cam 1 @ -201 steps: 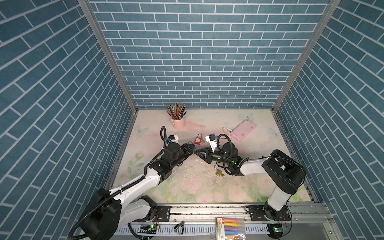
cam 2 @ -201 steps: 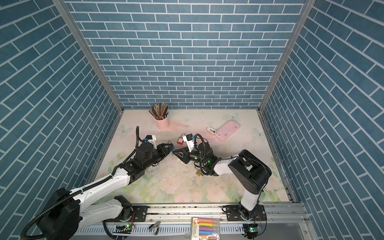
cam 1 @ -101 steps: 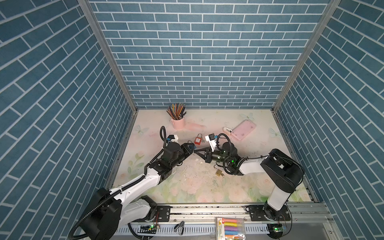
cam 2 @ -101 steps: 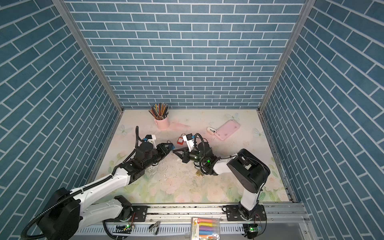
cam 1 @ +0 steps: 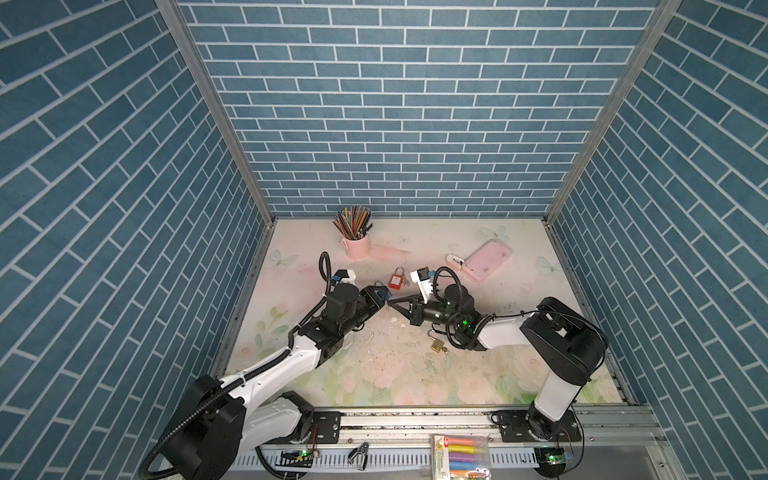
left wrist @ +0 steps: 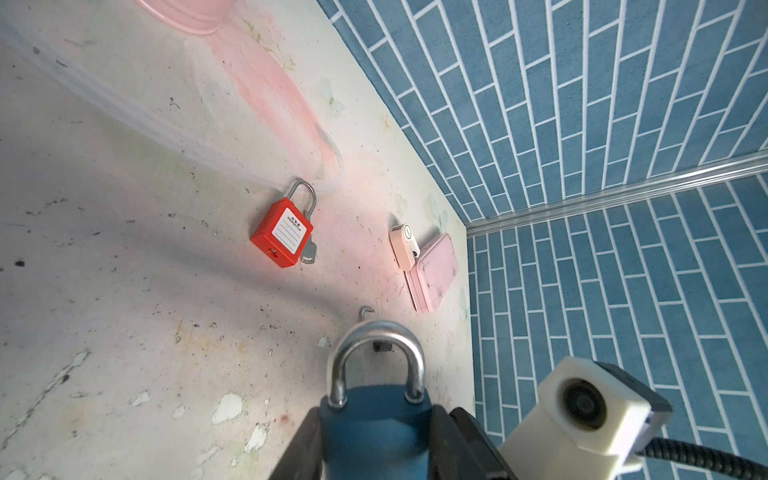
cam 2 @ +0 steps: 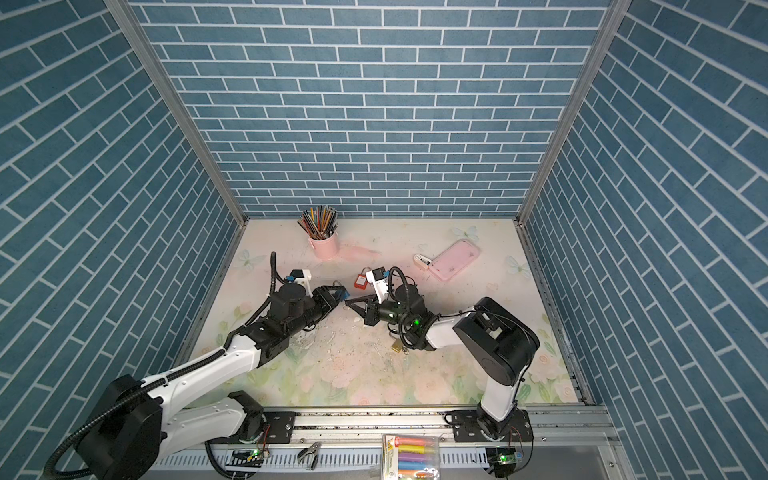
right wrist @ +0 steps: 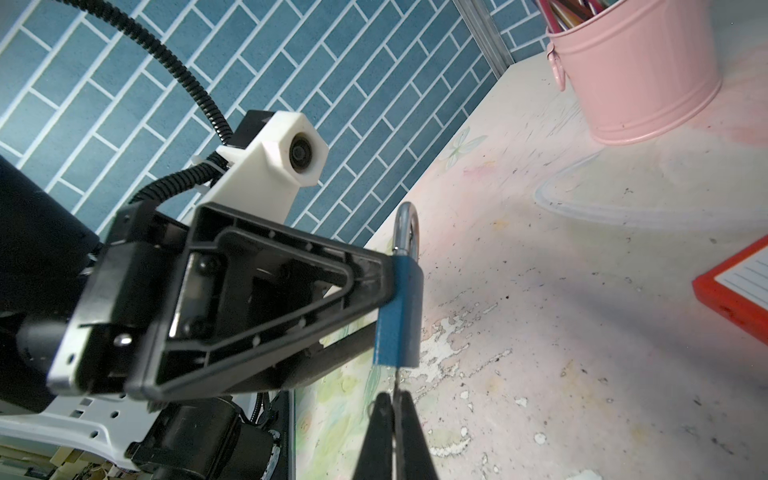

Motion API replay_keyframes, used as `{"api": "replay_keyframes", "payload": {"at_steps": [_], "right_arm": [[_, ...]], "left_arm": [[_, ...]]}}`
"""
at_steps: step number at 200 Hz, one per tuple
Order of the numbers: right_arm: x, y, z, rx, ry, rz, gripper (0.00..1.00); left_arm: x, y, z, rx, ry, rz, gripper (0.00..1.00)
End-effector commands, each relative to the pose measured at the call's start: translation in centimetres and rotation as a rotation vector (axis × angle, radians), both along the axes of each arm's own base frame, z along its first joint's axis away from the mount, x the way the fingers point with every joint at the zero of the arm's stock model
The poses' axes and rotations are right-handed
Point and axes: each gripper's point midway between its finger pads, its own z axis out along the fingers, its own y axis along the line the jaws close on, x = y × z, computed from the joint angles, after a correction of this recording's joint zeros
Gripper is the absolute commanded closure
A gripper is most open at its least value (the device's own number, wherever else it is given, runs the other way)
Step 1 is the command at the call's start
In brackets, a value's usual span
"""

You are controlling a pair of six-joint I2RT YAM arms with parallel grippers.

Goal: Lock with the key

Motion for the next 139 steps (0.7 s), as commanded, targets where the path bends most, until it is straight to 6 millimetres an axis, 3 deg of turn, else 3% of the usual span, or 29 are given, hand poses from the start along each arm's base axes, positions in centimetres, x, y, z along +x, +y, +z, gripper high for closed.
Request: {"api": "replay_keyframes", "payload": {"at_steps": [1, 24, 43, 95, 120, 139], "right_arm": [[-2.5, -0.9, -1.4, -0.08, -0.022, 0.075, 1.0], [-3.7, -2.3, -2.9, -0.154, -0.018, 0.085, 1.0], [-4.4, -3.3, -3.4, -0.172, -0.015, 0.078, 1.0], [-4.0, -3.4, -2.8, -0.173, -0.037, 0.057, 1.0], [-3.2, -3.3, -2.1, -0.185, -0.045, 0.04, 1.0], [-2.0, -3.6, -2.2, -0.22, -0.04, 0.001, 1.0]], "left_arm": [[3.8, 5.4, 4.1, -0.03, -0.097, 0.272, 1.0], [4.4, 9.3, 5.3, -0.001, -0.106, 0.414, 1.0], [4.5, 10.4, 5.5, 0.026, -0.096, 0.442, 1.0], [3.7, 9.4, 2.1, 0.127, -0.014, 0.365, 1.0], [3.0, 8.4, 1.6, 0.283, -0.014, 0.29, 1.0], [2.2, 6.5, 0.9, 0.435, -0.016, 0.183, 1.0]]}}
